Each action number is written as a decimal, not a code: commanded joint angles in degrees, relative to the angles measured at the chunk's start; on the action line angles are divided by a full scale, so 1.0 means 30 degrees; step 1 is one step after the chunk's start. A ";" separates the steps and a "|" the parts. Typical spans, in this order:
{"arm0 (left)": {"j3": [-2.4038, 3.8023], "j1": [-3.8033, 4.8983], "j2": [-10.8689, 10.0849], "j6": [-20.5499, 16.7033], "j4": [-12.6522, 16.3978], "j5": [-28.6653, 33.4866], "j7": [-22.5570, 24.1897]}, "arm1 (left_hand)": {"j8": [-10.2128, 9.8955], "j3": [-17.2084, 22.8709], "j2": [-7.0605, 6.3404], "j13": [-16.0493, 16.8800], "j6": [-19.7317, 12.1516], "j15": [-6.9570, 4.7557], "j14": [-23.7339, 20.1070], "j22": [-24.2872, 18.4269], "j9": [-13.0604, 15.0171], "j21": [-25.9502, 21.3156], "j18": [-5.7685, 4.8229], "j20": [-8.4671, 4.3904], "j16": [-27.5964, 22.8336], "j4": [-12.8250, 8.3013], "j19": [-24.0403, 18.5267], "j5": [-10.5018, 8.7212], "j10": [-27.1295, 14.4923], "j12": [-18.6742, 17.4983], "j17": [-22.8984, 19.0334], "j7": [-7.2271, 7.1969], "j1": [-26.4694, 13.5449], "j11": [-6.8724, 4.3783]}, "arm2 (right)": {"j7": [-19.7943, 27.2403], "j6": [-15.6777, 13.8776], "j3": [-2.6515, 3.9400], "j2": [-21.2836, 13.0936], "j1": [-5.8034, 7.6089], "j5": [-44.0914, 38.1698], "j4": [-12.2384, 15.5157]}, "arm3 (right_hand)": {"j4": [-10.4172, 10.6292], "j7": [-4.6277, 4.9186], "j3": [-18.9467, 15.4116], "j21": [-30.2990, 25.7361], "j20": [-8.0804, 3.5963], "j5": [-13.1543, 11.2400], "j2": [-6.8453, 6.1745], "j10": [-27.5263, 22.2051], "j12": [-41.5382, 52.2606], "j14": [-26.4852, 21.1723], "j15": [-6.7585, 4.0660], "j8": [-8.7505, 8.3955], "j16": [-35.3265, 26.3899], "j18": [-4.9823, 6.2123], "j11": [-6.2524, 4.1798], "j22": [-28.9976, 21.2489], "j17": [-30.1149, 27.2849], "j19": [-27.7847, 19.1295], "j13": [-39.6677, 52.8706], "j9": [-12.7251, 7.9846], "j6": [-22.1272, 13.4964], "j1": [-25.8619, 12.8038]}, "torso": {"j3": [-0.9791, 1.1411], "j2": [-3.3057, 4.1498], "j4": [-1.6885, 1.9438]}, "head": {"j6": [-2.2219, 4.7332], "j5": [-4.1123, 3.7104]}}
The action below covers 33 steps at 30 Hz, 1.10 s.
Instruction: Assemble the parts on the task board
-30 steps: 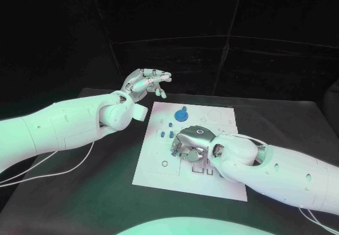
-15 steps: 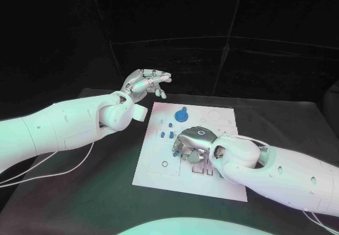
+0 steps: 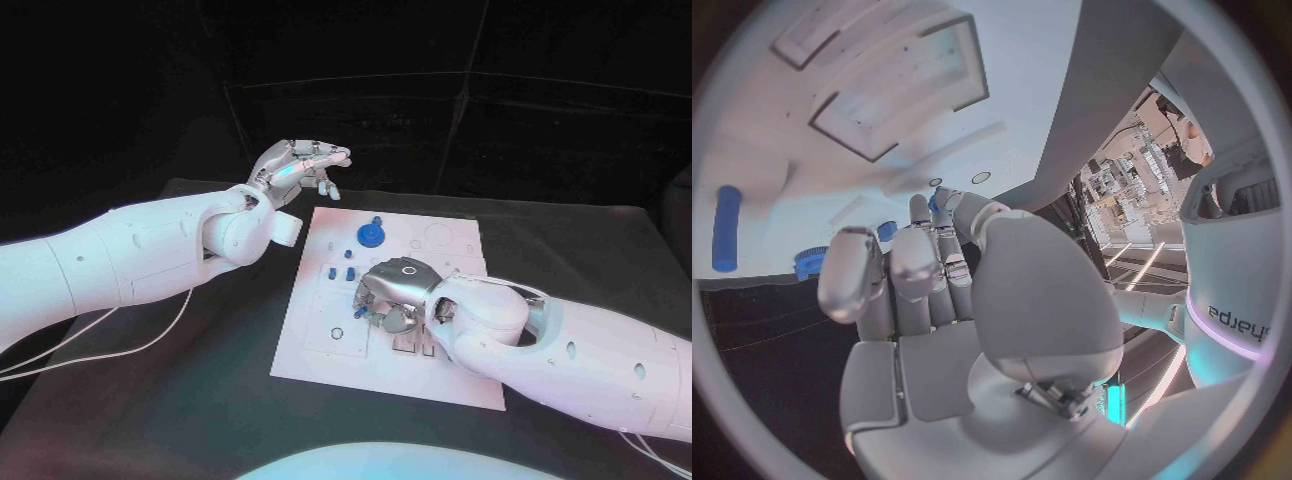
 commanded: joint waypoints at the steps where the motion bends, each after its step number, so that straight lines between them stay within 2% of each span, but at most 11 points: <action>1: 0.0019 0.0038 0.0009 0.0228 0.0015 0.0091 0.0029 | -0.0083 -0.0040 -0.0014 -0.0014 -0.0089 0.0050 -0.0149 -0.0030 -0.0008 -0.0075 0.0087 -0.0061 -0.0078 -0.0057 -0.0069 0.0077 -0.0048 -0.0125 -0.0022 0.0054 -0.0188 0.0102 | -0.0344 0.0381 0.0013 0.0044 0.0026 -0.0312 -0.0003 | -0.0014 0.0002 -0.0094 0.0061 0.0087 0.0017 0.0050 0.0145 -0.0040 0.0209 0.0109 0.0082 0.0109 -0.0355 -0.0018 0.0016 -0.0004 -0.0073 0.0019 0.0022 0.0128 -0.0184 | -0.0004 -0.0012 -0.0003 | -0.0040 0.0017; 24: 0.0019 0.0040 -0.0034 0.0137 0.0036 0.0091 0.0030 | -0.0093 -0.0047 -0.0018 -0.0012 -0.0099 0.0054 -0.0156 -0.0036 -0.0007 -0.0083 0.0086 -0.0057 -0.0076 -0.0059 -0.0070 0.0078 -0.0052 -0.0137 -0.0028 0.0059 -0.0191 0.0107 | -0.0660 0.1221 0.0014 0.0373 0.0036 -0.0326 -0.0162 | -0.0011 -0.0018 -0.0099 0.0090 0.0081 0.0052 0.0087 0.0180 -0.0029 0.0190 0.0097 0.0096 0.0094 -0.0364 -0.0038 0.0062 -0.0055 -0.0051 0.0022 0.0030 0.0160 -0.0205 | 0.0001 -0.0014 -0.0013 | -0.0132 0.0118; 33: 0.0019 0.0040 -0.0048 0.0166 0.0050 0.0091 -0.0013 | -0.0093 -0.0047 -0.0018 -0.0012 -0.0099 0.0054 -0.0156 -0.0036 -0.0007 -0.0083 0.0086 -0.0057 -0.0076 -0.0059 -0.0070 0.0078 -0.0052 -0.0137 -0.0028 0.0059 -0.0191 0.0107 | -0.0682 0.1111 0.0014 0.0512 0.0036 -0.0336 -0.0103 | -0.0010 -0.0020 -0.0101 0.0088 0.0080 0.0054 0.0091 0.0184 -0.0028 0.0186 0.0095 0.0098 0.0085 -0.0363 -0.0039 0.0060 -0.0073 -0.0054 0.0022 0.0030 0.0163 -0.0210 | -0.0002 -0.0012 0.0010 | -0.0128 0.0111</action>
